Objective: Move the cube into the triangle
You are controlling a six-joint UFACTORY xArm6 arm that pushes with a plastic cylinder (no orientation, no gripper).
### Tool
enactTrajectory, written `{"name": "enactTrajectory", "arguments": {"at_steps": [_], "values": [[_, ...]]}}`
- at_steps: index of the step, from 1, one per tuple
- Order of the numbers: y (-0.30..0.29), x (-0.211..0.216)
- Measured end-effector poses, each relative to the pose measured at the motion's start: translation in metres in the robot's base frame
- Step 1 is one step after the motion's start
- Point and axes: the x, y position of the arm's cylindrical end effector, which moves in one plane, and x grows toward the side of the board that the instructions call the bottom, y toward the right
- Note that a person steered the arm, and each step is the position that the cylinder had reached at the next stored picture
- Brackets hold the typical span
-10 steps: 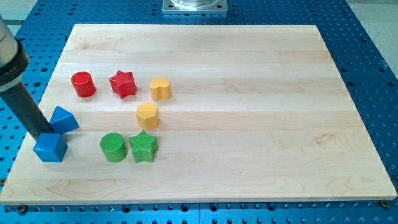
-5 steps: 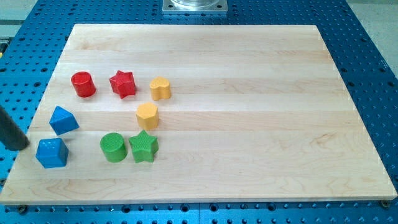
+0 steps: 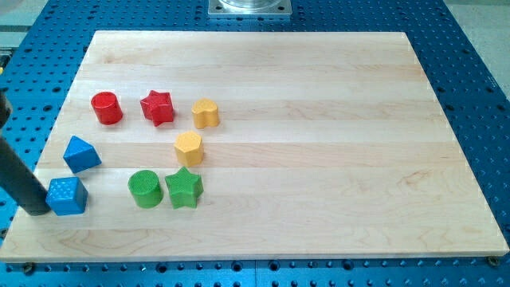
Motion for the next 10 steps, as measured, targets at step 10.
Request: {"name": "enactTrajectory", "arguments": {"at_steps": [10], "values": [[0.027,0.022]]}}
